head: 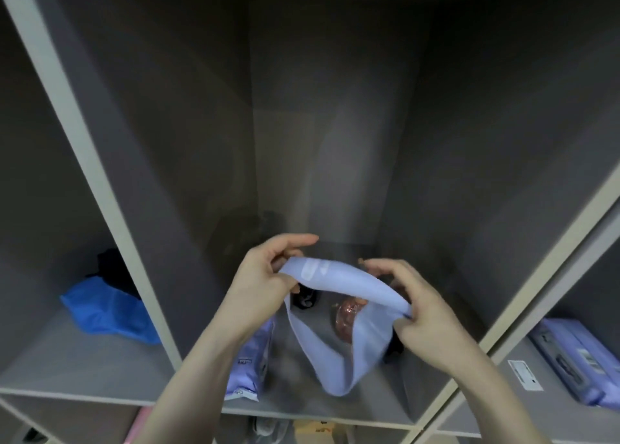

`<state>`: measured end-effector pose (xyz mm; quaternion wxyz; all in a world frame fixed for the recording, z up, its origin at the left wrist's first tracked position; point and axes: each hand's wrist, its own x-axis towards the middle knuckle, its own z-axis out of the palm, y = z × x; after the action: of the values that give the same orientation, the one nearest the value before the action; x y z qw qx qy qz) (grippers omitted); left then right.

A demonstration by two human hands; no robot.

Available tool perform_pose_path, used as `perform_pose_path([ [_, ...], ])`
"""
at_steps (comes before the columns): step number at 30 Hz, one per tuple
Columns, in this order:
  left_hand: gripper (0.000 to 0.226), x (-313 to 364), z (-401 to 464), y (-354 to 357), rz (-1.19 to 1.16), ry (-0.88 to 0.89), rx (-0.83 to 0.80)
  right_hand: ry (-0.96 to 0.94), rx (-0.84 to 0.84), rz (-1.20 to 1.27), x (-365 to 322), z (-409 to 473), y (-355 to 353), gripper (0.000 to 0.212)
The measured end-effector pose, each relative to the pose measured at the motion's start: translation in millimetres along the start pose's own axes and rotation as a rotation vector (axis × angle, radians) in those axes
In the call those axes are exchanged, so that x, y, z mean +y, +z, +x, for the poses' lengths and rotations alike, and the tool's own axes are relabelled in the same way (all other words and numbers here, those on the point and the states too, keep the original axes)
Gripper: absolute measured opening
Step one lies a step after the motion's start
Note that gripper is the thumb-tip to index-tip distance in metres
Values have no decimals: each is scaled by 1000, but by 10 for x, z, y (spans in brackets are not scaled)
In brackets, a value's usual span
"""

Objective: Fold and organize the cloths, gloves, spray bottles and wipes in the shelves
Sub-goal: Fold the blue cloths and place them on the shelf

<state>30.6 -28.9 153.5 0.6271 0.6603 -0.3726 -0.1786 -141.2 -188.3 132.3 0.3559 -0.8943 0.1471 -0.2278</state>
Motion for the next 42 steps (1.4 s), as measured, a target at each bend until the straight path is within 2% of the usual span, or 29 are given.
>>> perform_pose_path([
  [4, 49, 74, 67, 103, 86, 35, 48, 22, -95, -367, 90, -48, 86, 57],
  [6, 45, 87, 109, 108, 130, 50, 102, 114, -194, -312, 118, -75, 84, 43],
  [8, 39, 91, 154, 72, 109, 55, 143, 272, -266, 45, 126, -90, 45, 31],
  [9, 37, 97, 168, 46, 100, 54, 149, 308, -244, 200, 131, -99, 31, 22],
  [12, 38, 124, 186, -24, 86, 39, 158, 345, -37, 383, 149, -126, -14, 9],
  [14, 36, 139, 174, -39, 59, 29, 163, 360, 64, 468, 131, -131, -31, 13],
  [16, 35, 138, 157, -22, 54, 20, 145, 365, 41, 670, 84, -144, -41, 22],
  [18, 33, 136, 135, 19, 56, 13, 110, 413, -31, 979, 111, -176, -28, 55],
  [19, 32, 134, 128, 42, 55, 11, 95, 414, -62, 1180, 120, -180, -12, 61],
  [21, 31, 119, 122, 80, 59, -6, 92, 308, -192, 1550, 58, -154, 18, 54],
  [22, 32, 109, 120, 92, 58, -16, 111, 269, -241, 1643, 55, -149, 42, 51],
  [23, 34, 96, 122, 91, 59, -19, 148, 285, -260, 1644, 31, -127, 42, 53],
  [26, 39, 78, 153, 8, 17, -7, 323, 483, -252, 1376, 22, -133, -16, 60],
  [29, 44, 106, 178, -144, -50, -41, 393, 547, -252, 1424, 34, -191, -80, 57],
  [32, 51, 101, 192, -262, -30, -67, 409, 477, -167, 1340, 55, -196, -130, 49],
  [35, 44, 107, 182, -272, -48, -86, 394, 453, -119, 1374, 108, -153, -111, 40],
  [39, 38, 121, 163, -274, -78, -117, 377, 501, 27, 909, 45, -105, -25, 33],
  [42, 38, 156, 121, -193, 2, -79, 365, 481, -5, 616, 31, -91, 58, 50],
])
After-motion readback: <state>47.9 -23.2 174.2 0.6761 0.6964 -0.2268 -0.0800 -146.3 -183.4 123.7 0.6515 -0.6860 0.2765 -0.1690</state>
